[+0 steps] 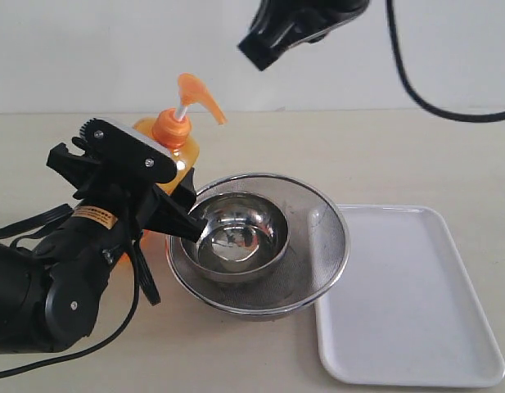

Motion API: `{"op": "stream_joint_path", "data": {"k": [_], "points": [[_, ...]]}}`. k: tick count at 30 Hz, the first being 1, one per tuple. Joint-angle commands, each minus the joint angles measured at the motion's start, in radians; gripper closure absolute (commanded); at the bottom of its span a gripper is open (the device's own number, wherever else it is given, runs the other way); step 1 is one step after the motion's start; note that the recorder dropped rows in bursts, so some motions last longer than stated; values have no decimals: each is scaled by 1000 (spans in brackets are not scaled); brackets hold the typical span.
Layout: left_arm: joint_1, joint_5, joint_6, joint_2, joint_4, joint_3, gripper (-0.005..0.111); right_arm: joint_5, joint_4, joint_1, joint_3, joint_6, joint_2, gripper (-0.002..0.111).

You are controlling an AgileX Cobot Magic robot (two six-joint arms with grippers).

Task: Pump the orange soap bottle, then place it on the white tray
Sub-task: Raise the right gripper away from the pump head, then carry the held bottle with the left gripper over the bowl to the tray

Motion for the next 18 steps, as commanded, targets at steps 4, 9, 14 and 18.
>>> {"op": "stream_joint_path", "data": {"k": [4, 9, 14, 18], "points": [[-6, 49, -35, 10, -55, 1, 102, 372, -335, -8, 1, 308, -162, 108], [-6, -18, 11, -8, -139, 1, 102, 380, -400, -8, 1, 407, -284, 108], [-6, -23, 104, -72, -157, 1, 102, 380, -417, -8, 53, 484, -422, 108], [-6, -25, 104, -143, -175, 1, 102, 380, -500, -8, 228, 597, -573, 108]]}}
